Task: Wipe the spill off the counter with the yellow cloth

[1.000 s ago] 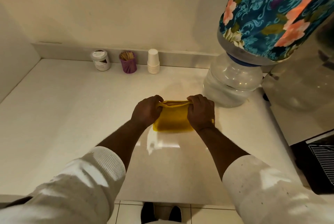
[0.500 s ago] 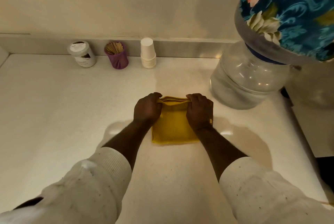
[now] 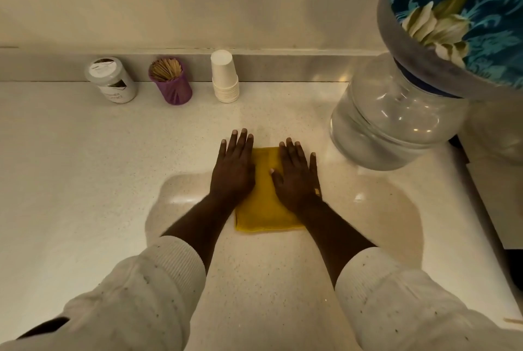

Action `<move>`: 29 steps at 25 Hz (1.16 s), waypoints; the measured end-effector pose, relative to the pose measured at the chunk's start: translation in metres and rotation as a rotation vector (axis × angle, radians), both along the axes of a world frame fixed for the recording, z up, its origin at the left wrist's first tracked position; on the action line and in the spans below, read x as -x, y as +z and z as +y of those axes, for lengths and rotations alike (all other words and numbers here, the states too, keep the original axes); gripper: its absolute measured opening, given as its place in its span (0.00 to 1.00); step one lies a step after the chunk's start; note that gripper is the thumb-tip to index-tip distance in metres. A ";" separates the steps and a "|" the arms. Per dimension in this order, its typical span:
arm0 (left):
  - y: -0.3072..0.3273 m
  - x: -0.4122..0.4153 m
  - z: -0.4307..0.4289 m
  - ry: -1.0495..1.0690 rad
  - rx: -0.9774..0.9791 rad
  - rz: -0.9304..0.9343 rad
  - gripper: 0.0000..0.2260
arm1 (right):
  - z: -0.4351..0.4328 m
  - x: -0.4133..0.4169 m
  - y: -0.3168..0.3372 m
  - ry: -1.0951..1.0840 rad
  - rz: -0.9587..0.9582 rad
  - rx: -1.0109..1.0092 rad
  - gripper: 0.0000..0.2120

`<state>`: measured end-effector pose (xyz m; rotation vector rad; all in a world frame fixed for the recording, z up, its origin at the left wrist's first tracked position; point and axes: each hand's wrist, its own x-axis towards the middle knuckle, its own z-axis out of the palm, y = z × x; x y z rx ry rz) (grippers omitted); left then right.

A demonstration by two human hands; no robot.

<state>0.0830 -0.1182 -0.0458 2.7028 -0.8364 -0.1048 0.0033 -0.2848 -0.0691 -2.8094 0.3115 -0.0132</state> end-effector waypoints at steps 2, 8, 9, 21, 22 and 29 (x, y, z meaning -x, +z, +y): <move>-0.007 0.005 0.001 -0.023 -0.005 0.018 0.31 | 0.000 -0.002 -0.005 -0.001 0.044 0.046 0.36; -0.022 0.004 -0.001 -0.033 -0.055 0.084 0.36 | -0.001 -0.004 -0.013 -0.010 0.045 0.093 0.39; -0.022 0.003 -0.001 -0.041 -0.059 0.084 0.36 | -0.001 -0.004 -0.014 -0.014 0.047 0.097 0.39; -0.008 0.030 0.014 -0.046 -0.117 0.044 0.34 | 0.021 0.023 -0.002 -0.025 0.024 0.056 0.39; -0.003 0.034 0.018 -0.038 -0.134 0.041 0.34 | 0.027 0.027 0.002 -0.022 0.015 0.044 0.39; 0.029 0.072 0.051 -0.027 -0.120 -0.029 0.37 | 0.049 0.058 0.030 0.024 -0.008 0.083 0.41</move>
